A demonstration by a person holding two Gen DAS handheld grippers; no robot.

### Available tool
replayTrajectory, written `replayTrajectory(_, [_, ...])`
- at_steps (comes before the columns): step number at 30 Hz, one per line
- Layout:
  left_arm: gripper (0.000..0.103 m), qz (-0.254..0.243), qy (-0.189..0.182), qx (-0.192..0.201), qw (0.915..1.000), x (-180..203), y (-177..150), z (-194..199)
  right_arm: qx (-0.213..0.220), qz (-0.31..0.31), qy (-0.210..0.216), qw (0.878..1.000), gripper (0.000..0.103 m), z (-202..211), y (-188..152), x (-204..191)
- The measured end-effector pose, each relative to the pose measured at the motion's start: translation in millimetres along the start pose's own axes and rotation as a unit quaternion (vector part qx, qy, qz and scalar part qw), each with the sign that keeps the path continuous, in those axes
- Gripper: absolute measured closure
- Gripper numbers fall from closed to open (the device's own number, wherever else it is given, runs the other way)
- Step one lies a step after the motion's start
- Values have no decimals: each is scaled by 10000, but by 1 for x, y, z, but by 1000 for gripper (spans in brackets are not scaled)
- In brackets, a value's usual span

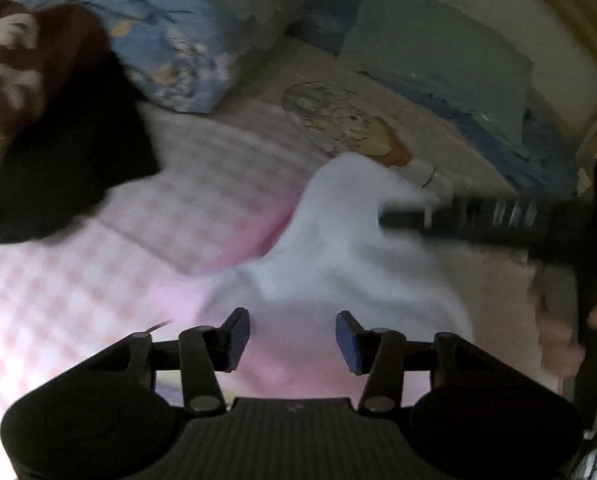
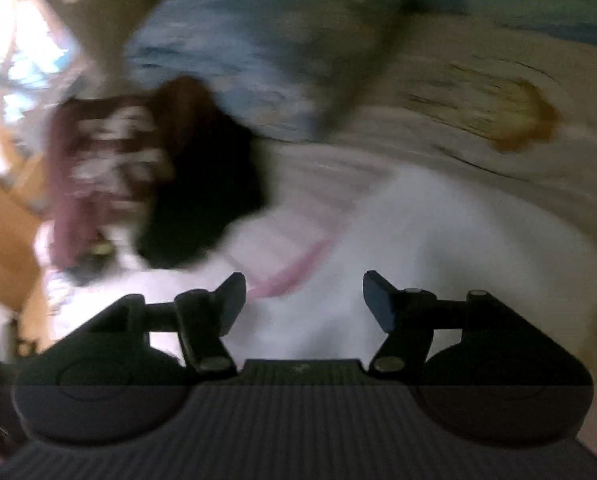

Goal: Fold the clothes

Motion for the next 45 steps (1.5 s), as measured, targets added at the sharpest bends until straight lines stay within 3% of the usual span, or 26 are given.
replayTrajectory(2, [50, 105, 87, -290, 9995, -2, -9, -34, -316, -107, -277, 9991, 38, -20, -20, 29])
replayTrajectory(5, [50, 167, 498, -969, 9939, -19, -38, -92, -453, 588, -483, 9961, 38, -51, -46, 38])
replayTrajectory(8, [51, 244, 594, -1105, 9918, -24, -44, -105, -352, 1399, -714, 9870, 38, -50, -52, 23])
replayTrajectory(10, [52, 280, 619, -1026, 9924, -22, -39, -90, -310, 1522, -741, 9851, 38, -40, -48, 16])
replayTrajectory(12, [51, 392, 657, -892, 9931, -22, -34, -72, -242, 1207, -654, 9902, 38, -25, -43, 25])
replayTrajectory(15, [45, 845, 599, -616, 9927, -30, -33, -42, 29, 190, -571, 9982, 37, 7, -30, 62])
replayTrajectory(17, [40, 1227, 509, -459, 9901, -38, -34, -25, 264, -618, -573, 9961, 25, 30, -26, 94])
replayTrajectory(18, [40, 1427, 437, -482, 9876, -43, -38, -24, 346, -994, -588, 9927, 14, 36, -28, 112])
replayTrajectory(21, [40, 1953, 277, -625, 9784, -56, -51, -34, 154, -2144, -583, 9749, 16, 37, -48, 163])
replayTrajectory(25, [36, 2495, 63, -682, 9659, -63, -66, -55, -308, -3067, -198, 9511, 16, 10, -69, 183])
replayTrajectory(28, [36, 2683, 106, -717, 9606, -75, -73, -74, -356, -3095, 53, 9502, 16, -14, -67, 177])
replayTrajectory(31, [35, 2916, -3, -666, 9542, -79, -71, -91, -368, -2860, 181, 9573, 15, -38, -57, 173])
replayTrajectory(35, [31, 2985, -20, -740, 9515, -79, -67, -112, -512, -2738, 310, 9599, 15, -46, -51, 168])
replayTrajectory(39, [27, 2916, 8, -729, 9538, -78, -59, -123, -326, -2504, 100, 9676, 14, -30, -52, 173])
replayTrajectory(41, [27, 2980, 20, -686, 9521, -76, -55, -123, -336, -2438, 192, 9690, 14, -38, -50, 172])
replayTrajectory(42, [28, 3041, 23, -647, 9504, -74, -54, -123, -361, -2466, 288, 9680, 12, -46, -47, 170])
replayTrajectory(43, [29, 3102, 25, -607, 9487, -73, -52, -122, -387, -2503, 343, 9668, 0, -55, -44, 169])
replayTrajectory(45, [28, 3095, 90, -540, 9493, -70, -51, -123, -438, -2631, 336, 9632, 0, -75, -39, 165])
Point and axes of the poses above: each gripper's, at about its wrist camera, not at the fingertips, and z roughly against the way its jaws point, x to its right, y to its top, the point moved 10 cm from there along -z, roughly the way its jaws point, and after that the axes turned 4 degrees about -y, right-handed, at the moved point
